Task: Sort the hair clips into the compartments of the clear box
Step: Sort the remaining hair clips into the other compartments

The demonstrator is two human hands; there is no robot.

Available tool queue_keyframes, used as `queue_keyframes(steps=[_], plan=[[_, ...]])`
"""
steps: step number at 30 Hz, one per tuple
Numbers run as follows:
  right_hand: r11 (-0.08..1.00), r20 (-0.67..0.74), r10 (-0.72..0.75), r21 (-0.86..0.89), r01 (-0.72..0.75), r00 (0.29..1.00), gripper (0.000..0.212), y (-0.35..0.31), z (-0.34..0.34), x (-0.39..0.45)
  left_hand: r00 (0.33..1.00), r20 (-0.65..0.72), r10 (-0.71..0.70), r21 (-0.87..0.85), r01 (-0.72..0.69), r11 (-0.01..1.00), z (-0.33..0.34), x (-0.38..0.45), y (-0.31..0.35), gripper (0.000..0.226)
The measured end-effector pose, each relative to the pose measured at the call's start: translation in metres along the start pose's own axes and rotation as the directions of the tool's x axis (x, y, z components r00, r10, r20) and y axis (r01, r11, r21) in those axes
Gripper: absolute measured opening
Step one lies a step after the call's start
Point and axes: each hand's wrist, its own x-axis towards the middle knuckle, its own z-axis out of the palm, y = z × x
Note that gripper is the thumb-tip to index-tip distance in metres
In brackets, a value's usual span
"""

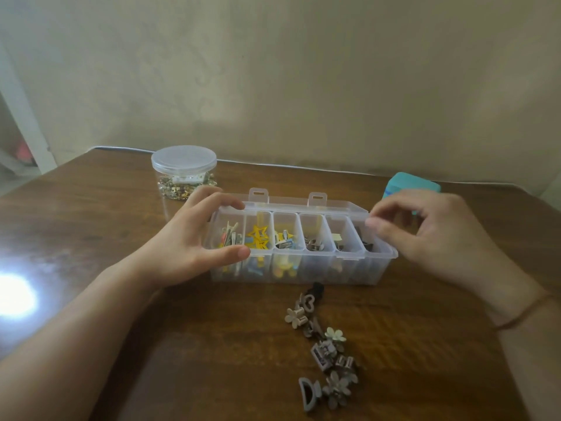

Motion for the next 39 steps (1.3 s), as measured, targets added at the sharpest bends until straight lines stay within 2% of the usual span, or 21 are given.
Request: queue_keyframes(steps=[1, 2, 3, 5, 6, 7, 10, 12, 20, 22, 24, 26, 27, 30, 32, 34, 37, 39], plan=[[0.998, -0.035, -0.036, 0.049, 0.038, 0.999, 0.008, -0.009, -0.003, -0.001, 1.0, 0.0, 0.001, -0.001, -0.001, 1.0, 0.0, 0.0, 0.0, 0.067], [0.993, -0.005, -0.093, 0.068, 0.093, 0.996, 0.009, -0.018, -0.006, -0.004, 1.0, 0.0, 0.001, -0.002, -0.001, 1.0, 0.0, -0.001, -0.001, 0.067], [0.989, 0.1, -0.146, 0.043, 0.142, 0.984, 0.009, -0.026, -0.006, -0.007, 1.0, 0.001, 0.001, -0.002, -0.001, 1.0, 0.0, -0.001, -0.001, 0.067], [0.969, 0.382, -0.167, -0.104, 0.222, 0.909, 0.019, -0.038, 0.0, -0.013, 1.0, 0.003, -0.004, 0.0, 0.004, 1.0, 0.0, -0.001, -0.001, 0.066], [0.949, 0.467, -0.157, -0.171, 0.263, 0.87, 0.025, -0.042, 0.006, -0.017, 1.0, 0.004, -0.005, 0.002, 0.005, 1.0, 0.0, 0.0, -0.001, 0.066], [0.936, 0.482, -0.162, -0.2, 0.288, 0.861, 0.029, -0.045, 0.012, -0.02, 1.0, 0.007, -0.008, 0.003, 0.007, 1.0, 0.0, 0.0, -0.001, 0.066], [0.952, 0.39, -0.166, -0.175, 0.25, 0.906, 0.046, -0.058, 0.031, -0.025, 1.0, 0.008, -0.008, 0.005, 0.008, 1.0, 0.0, 0.0, -0.001, 0.066], [0.939, 0.346, -0.199, -0.2, 0.279, 0.917, 0.052, -0.061, 0.045, -0.028, 1.0, 0.006, -0.005, 0.006, 0.005, 1.0, 0.0, 0.0, -0.001, 0.064], [0.934, 0.442, -0.282, -0.077, 0.349, 0.852, 0.023, -0.061, 0.045, -0.024, 1.0, -0.001, 0.002, 0.009, -0.002, 1.0, 0.0, 0.0, -0.002, 0.064], [0.967, 0.311, -0.248, 0.017, 0.256, 0.918, 0.018, -0.054, 0.032, -0.02, 1.0, 0.002, -0.002, 0.008, 0.002, 1.0, 0.0, 0.0, -0.002, 0.065], [0.984, 0.064, -0.133, 0.13, 0.123, 0.989, 0.014, -0.039, 0.017, -0.012, 1.0, 0.002, -0.007, 0.003, 0.007, 1.0, 0.0, 0.0, -0.003, 0.065], [0.991, -0.121, -0.001, 0.133, 0.017, 0.993, 0.009, -0.019, 0.01, -0.004, 1.0, 0.003, -0.006, 0.0, 0.006, 1.0, 0.0, 0.0, -0.003, 0.065], [0.995, -0.15, 0.043, 0.092, -0.029, 0.988, 0.009, -0.01, 0.011, -0.002, 1.0, 0.004, -0.005, 0.002, 0.005, 1.0, 0.0, 0.0, -0.003, 0.065], [0.993, -0.136, 0.074, -0.086, -0.086, 0.988, 0.014, 0.0, 0.015, -0.002, 1.0, 0.006, -0.004, 0.003, 0.004, 1.0, 0.0, 0.0, -0.002, 0.066], [0.997, -0.133, 0.008, -0.071, -0.017, 0.991, 0.017, -0.013, 0.01, -0.004, 1.0, 0.005, 0.0, 0.004, 0.0, 1.0, 0.0, 0.0, -0.002, 0.066], [0.996, 0.011, -0.086, -0.003, 0.087, 0.996, 0.021, -0.036, 0.011, -0.011, 1.0, 0.003, -0.001, 0.001, 0.001, 1.0, 0.0, -0.001, -0.002, 0.065], [0.977, 0.301, -0.137, -0.116, 0.179, 0.944, 0.035, -0.064, 0.033, -0.024, 1.0, 0.003, -0.003, 0.004, 0.003, 1.0, 0.0, -0.001, -0.001, 0.065], [0.964, 0.322, -0.119, -0.189, 0.186, 0.939, 0.041, -0.07, 0.05, -0.029, 1.0, 0.002, -0.002, 0.005, 0.002, 1.0, 0.001, 0.0, -0.001, 0.066]])
